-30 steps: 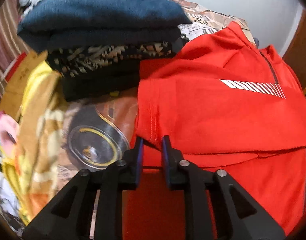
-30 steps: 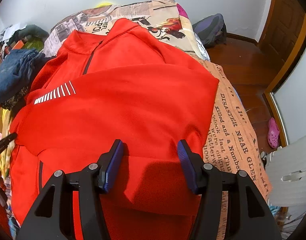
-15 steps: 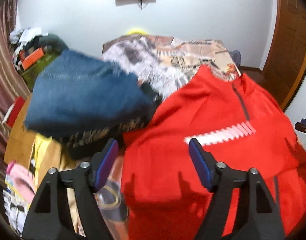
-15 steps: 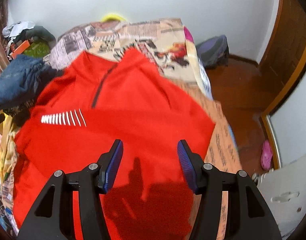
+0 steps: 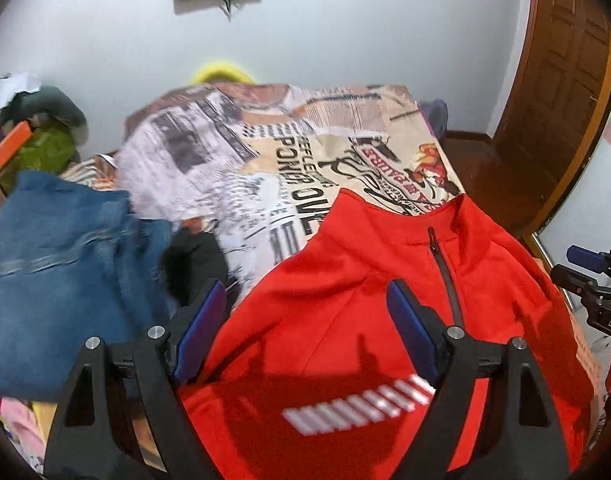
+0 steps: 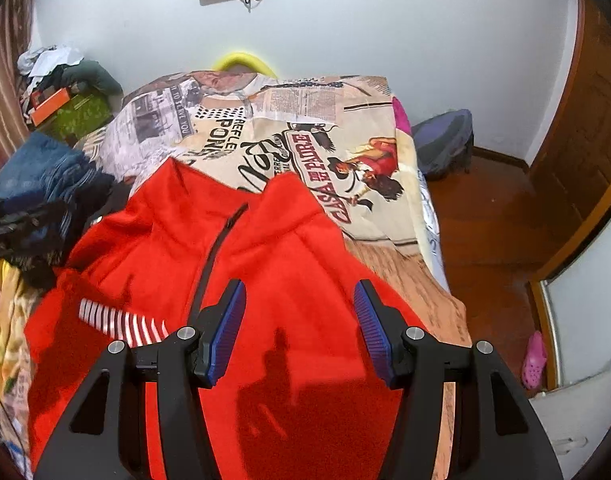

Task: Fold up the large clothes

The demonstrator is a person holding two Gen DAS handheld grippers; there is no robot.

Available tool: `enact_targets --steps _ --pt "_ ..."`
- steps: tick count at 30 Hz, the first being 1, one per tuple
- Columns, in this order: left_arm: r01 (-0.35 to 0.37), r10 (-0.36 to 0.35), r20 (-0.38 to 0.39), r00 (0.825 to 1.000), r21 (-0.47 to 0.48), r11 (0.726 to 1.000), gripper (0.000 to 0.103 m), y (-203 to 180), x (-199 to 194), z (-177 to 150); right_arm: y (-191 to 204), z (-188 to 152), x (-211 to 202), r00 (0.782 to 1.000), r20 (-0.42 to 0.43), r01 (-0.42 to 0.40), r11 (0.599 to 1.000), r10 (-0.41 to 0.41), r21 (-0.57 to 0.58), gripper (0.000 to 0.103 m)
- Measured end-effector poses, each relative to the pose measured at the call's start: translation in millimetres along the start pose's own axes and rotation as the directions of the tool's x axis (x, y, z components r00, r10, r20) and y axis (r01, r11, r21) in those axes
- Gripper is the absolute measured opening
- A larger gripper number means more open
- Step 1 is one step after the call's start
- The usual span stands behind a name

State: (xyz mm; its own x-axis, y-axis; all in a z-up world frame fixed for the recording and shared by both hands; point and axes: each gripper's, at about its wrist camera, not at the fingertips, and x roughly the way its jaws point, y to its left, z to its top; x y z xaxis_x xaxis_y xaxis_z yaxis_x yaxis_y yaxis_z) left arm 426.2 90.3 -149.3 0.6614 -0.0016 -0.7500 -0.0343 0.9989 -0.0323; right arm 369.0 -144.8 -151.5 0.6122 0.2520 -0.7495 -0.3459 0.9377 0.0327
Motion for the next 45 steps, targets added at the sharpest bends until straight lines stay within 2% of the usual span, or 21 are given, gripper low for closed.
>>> enact_targets --steps 2,6,15,16,17,19,22,23,24,25,26,27,28,29,30,32,37,42,45 --pt "0.020 -0.020 -0.028 0.999 -0.005 1.000 0.082 -2 19 7 -2 9 11 0.999 -0.022 -0.026 1.000 0.026 0.003 0.052" --pt "0.071 -0.074 -0.092 0.993 -0.034 0.997 0.082 -5 56 19 -6 30 45 0.989 -0.117 -0.095 0.995 0.094 -0.005 0.052" --pt "0.092 -0.103 -0.158 0.982 -0.077 0.993 0.082 -9 119 35 -21 50 119 0.958 -0.260 -0.109 0.992 0.121 0.057 0.052" --pt "0.092 -0.105 -0.171 0.980 -0.080 0.993 0.082 -9 126 34 -25 49 127 0.951 -0.282 -0.107 0.991 0.126 0.083 0.057" --pt "0.087 -0.102 -0.190 0.977 -0.086 0.992 0.082 -7 133 32 -31 47 135 0.946 -0.299 -0.095 0.988 0.128 0.123 0.072" --pt "0.098 -0.118 -0.198 0.973 -0.110 0.989 0.082 -4 143 27 -45 46 141 0.942 -0.290 -0.113 0.972 0.170 0.204 0.083" --pt "0.100 -0.114 -0.168 0.979 -0.086 0.991 0.078 -7 139 23 -63 40 148 0.919 -0.275 -0.190 0.928 0.283 0.319 0.083" --pt "0.100 -0.110 -0.160 0.981 -0.066 0.993 0.072 -9 137 22 -65 39 147 0.918 -0.263 -0.202 0.920 0.297 0.335 0.083" --pt "0.104 -0.110 -0.150 0.983 -0.045 0.994 0.062 -12 133 21 -66 37 144 0.923 -0.247 -0.205 0.919 0.296 0.337 0.081" --pt "0.110 -0.113 -0.144 0.983 -0.031 0.993 0.056 -15 130 20 -66 35 142 0.927 -0.240 -0.203 0.923 0.288 0.327 0.074" --pt "0.115 -0.117 -0.141 0.983 -0.019 0.993 0.042 -18 126 20 -64 35 139 0.927 -0.232 -0.213 0.924 0.293 0.317 0.061" --pt "0.116 -0.116 -0.141 0.983 -0.008 0.993 0.030 -21 123 20 -62 34 135 0.925 -0.224 -0.232 0.924 0.307 0.305 0.053" --pt "0.114 -0.113 -0.143 0.983 0.001 0.993 0.026 -23 119 20 -58 34 129 0.929 -0.218 -0.233 0.930 0.300 0.284 0.039" --pt "0.120 -0.118 -0.146 0.982 0.006 0.993 0.017 -25 116 21 -56 35 126 0.934 -0.214 -0.228 0.937 0.287 0.265 0.027" --pt "0.125 -0.123 -0.149 0.981 0.009 0.992 0.010 -26 114 20 -50 35 118 0.939 -0.208 -0.228 0.947 0.275 0.225 0.023" --pt "0.125 -0.121 -0.147 0.982 0.019 0.992 0.006 -27 107 19 -44 36 106 0.946 -0.184 -0.234 0.956 0.265 0.177 0.011" --pt "0.128 -0.121 -0.100 0.988 0.068 0.989 0.006 -32 67 13 -35 32 66 0.953 -0.108 -0.267 0.955 0.282 0.129 0.007" --pt "0.137 -0.133 -0.046 0.990 0.108 0.985 0.006 -37 13 6 -31 26 18 0.945 -0.037 -0.320 0.940 0.326 0.115 0.007" --pt "0.153 -0.152 -0.017 0.988 0.128 0.980 0.006 -40 -20 -4 -23 18 -9 0.946 -0.009 -0.322 0.944 0.324 0.073 0.007"
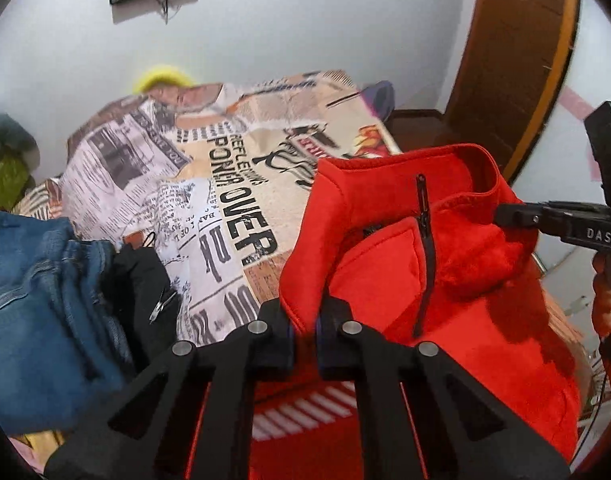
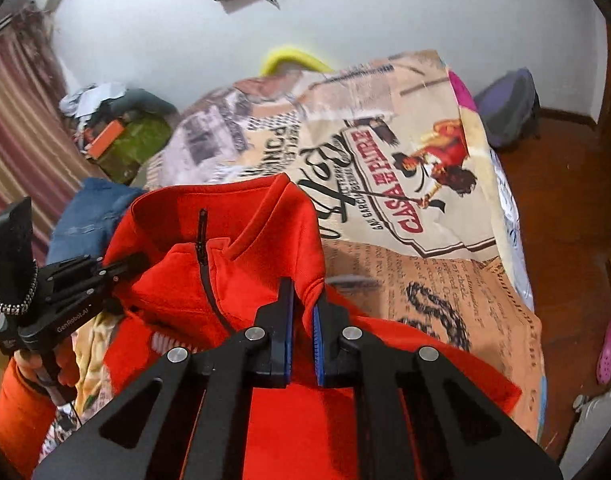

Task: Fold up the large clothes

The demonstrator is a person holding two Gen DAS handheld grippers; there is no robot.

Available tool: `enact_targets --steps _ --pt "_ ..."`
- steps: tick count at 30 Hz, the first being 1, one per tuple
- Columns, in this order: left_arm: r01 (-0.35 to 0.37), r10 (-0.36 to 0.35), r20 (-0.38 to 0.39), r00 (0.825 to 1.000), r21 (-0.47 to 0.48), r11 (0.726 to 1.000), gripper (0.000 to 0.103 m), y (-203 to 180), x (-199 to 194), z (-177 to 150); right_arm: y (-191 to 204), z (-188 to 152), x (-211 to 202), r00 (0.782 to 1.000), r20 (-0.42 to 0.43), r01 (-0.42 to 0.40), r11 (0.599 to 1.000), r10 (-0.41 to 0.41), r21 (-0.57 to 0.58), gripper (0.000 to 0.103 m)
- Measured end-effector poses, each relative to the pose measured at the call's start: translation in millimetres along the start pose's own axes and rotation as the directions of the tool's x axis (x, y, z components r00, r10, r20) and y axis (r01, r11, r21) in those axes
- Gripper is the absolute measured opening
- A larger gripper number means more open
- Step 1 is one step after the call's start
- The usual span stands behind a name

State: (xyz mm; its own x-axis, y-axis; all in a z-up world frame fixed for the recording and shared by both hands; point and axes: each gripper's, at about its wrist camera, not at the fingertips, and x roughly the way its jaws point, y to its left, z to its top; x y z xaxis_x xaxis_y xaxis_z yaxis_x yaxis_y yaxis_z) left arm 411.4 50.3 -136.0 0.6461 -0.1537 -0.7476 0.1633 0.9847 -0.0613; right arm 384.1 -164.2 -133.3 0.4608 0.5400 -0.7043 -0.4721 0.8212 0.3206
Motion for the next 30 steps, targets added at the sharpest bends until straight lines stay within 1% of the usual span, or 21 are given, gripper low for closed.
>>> enact_targets --steps 4,9,14,19,21,27,30 --pt "0.023 -0.023 0.013 1.000 -0.004 1.000 0.006 -7 -33 -19 23 -17 -29 1.000 0.026 0.000 0.998 0.001 -0.066 0.007" --pt "0.002 -0.003 0.021 1.000 0.023 1.000 0.006 -18 -66 -49 42 -44 -51 0.999 0.032 -0.018 0.995 0.021 -0.098 0.007" --pt "-0.011 0.010 0.013 1.000 0.026 1.000 0.006 -29 -83 -80 55 -74 -63 1.000 0.023 -0.015 0.991 0.018 -0.130 0.007" --pt "0.002 -0.002 0.001 1.000 0.019 1.000 0.006 -36 -91 -106 59 -102 -67 1.000 -0.001 -0.005 0.991 0.005 -0.137 0.007" --pt "0.021 -0.021 -0.011 1.000 0.010 1.000 0.007 -38 -92 -118 59 -113 -68 1.000 -0.008 -0.002 0.991 0.001 -0.137 0.007" --pt "0.045 -0.044 -0.071 0.997 0.003 0.999 0.011 -44 -85 -156 53 -148 -58 0.998 -0.068 0.005 0.994 -0.013 -0.114 0.007" --pt "0.046 -0.047 -0.116 0.992 -0.017 0.999 0.014 -43 -79 -176 50 -164 -52 0.994 -0.103 0.012 0.994 -0.023 -0.109 0.010"
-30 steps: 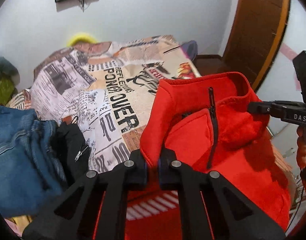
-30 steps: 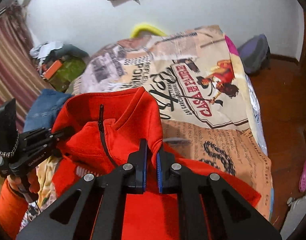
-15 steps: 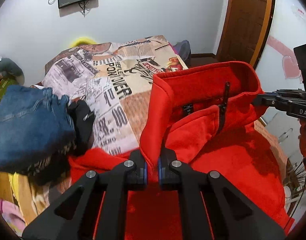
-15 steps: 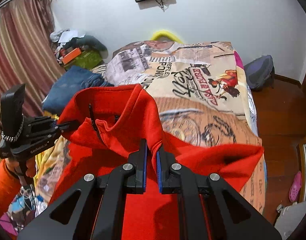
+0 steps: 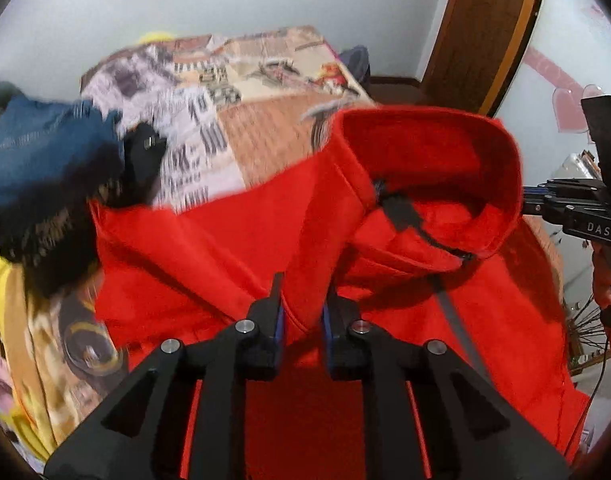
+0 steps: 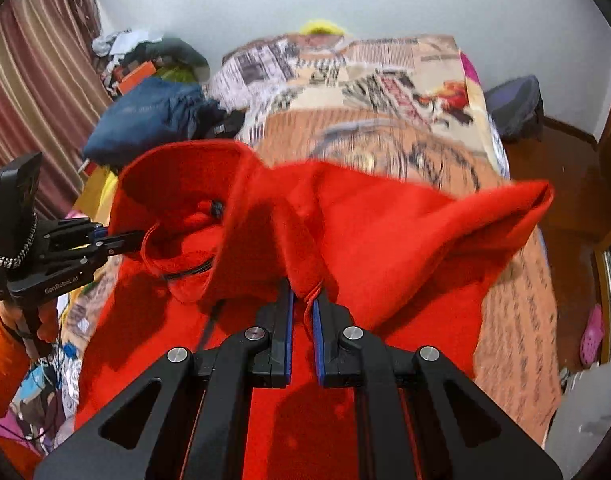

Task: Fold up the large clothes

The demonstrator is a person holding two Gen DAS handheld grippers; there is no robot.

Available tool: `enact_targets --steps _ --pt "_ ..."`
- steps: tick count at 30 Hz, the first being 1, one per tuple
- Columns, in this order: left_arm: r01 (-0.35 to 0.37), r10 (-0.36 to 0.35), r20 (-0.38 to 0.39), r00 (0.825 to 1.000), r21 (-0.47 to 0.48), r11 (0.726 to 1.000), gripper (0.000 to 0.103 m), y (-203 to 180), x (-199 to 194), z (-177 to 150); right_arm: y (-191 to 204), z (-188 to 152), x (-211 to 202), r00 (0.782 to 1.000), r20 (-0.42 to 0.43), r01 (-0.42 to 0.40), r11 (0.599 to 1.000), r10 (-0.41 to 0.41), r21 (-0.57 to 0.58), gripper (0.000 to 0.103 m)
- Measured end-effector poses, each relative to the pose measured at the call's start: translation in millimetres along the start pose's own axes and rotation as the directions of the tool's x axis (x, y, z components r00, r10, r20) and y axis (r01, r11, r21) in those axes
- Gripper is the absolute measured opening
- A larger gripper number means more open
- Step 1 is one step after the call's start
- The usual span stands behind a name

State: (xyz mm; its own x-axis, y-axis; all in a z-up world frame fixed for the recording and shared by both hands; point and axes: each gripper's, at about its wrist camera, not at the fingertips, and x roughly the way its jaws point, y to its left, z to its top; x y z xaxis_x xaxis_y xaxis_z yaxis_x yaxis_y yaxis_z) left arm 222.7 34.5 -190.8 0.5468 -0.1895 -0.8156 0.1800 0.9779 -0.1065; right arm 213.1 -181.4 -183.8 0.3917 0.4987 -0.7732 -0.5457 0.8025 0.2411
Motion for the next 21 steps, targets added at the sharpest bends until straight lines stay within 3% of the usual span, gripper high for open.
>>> enact_targets --steps 7,12,17,21 --pt "0.025 -0.029 -0.049 0.998 -0.077 0.997 0.017 14 0 -32 2 -22 -11 0.999 -0.018 0.046 0.999 -0.046 0.000 0.012" --pt "-0.041 0.039 -0.033 0.999 -0.078 0.996 0.022 23 -19 -43 -7 -22 -30 0.997 0.006 0.076 0.997 -0.076 0.030 0.012" --pt "-0.138 0.141 0.032 0.990 -0.082 0.987 0.035 41 -44 -31 -19 -9 -44 0.993 0.045 0.105 0.991 -0.109 0.082 0.012" --pt "-0.148 0.155 0.073 0.985 -0.089 0.985 0.036 48 -48 -5 -18 12 -46 0.990 0.076 0.112 0.989 -0.119 0.091 0.012"
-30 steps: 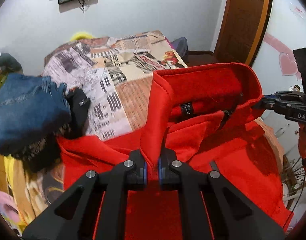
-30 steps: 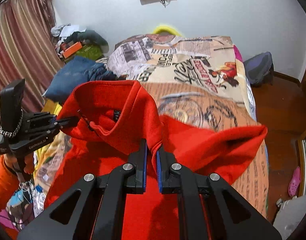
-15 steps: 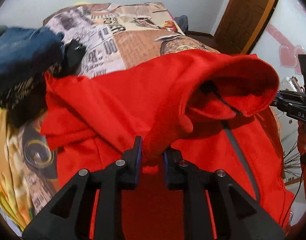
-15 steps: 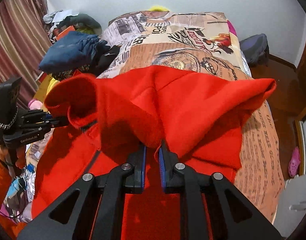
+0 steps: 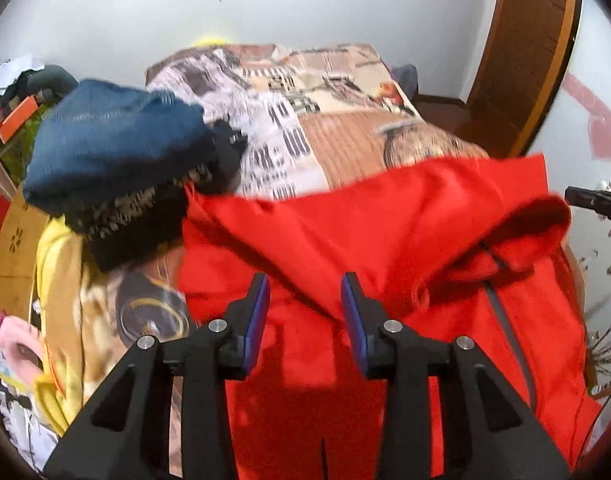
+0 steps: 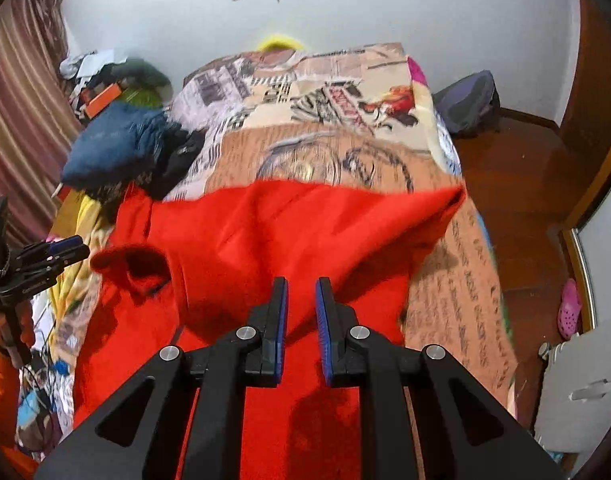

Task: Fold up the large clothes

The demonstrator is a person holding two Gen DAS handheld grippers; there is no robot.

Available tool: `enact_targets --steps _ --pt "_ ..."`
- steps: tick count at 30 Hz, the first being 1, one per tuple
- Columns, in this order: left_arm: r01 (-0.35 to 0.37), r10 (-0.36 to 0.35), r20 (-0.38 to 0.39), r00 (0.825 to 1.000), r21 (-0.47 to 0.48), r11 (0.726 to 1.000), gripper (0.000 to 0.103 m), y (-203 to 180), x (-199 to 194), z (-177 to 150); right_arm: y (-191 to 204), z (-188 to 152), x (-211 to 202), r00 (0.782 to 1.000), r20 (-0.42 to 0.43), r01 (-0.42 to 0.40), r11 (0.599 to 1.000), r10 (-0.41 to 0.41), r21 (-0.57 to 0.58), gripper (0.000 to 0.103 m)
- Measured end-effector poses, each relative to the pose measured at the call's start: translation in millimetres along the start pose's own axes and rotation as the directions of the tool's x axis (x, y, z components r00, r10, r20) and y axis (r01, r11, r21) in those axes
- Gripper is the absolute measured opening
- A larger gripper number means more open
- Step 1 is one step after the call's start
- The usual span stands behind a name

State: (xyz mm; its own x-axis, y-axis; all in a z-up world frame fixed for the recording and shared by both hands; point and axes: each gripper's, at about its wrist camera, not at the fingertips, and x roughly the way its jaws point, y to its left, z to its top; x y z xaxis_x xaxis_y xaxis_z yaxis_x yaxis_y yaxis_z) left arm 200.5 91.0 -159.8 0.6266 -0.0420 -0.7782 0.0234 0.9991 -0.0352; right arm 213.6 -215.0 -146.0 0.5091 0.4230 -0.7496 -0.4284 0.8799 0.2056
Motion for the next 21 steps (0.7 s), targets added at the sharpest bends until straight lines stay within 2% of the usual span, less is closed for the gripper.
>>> enact_targets --steps 1,3,4,6,8,14,18,21 --pt "-0.001 0.001 0.013 1.000 0.001 1.000 0.037 -1 0 6 2 4 1 1.000 0.005 -0.003 1.000 0.003 -0.002 0.012" --pt "0.011 -0.012 0.035 0.999 0.006 1.000 0.046 -5 3 21 8 15 5 1.000 0.013 -0.013 1.000 0.014 -0.013 0.013" --pt "0.018 -0.018 0.044 0.999 0.006 1.000 0.047 -9 6 28 12 21 9 1.000 0.016 -0.020 1.000 0.020 -0.017 0.015" --pt "0.049 -0.050 0.044 0.998 0.013 0.999 0.047 -19 13 37 18 25 15 0.999 0.018 -0.036 0.999 0.036 -0.018 0.023" --pt "0.074 -0.075 0.036 0.997 0.028 0.997 0.047 -29 20 41 24 26 22 0.999 0.014 -0.049 0.999 0.049 -0.024 0.040" --pt "0.117 -0.114 -0.035 0.993 0.083 0.990 0.048 -61 47 29 40 3 45 0.997 -0.068 -0.045 0.995 0.039 -0.089 0.041" --pt "0.111 -0.104 -0.087 0.991 0.084 0.990 0.048 -68 60 7 38 -19 58 0.989 -0.148 -0.047 0.995 0.033 -0.091 0.041" --pt "0.119 -0.112 -0.102 0.988 0.061 0.991 0.054 -67 64 -5 36 -31 58 0.986 -0.164 -0.052 0.995 0.038 -0.084 0.042"
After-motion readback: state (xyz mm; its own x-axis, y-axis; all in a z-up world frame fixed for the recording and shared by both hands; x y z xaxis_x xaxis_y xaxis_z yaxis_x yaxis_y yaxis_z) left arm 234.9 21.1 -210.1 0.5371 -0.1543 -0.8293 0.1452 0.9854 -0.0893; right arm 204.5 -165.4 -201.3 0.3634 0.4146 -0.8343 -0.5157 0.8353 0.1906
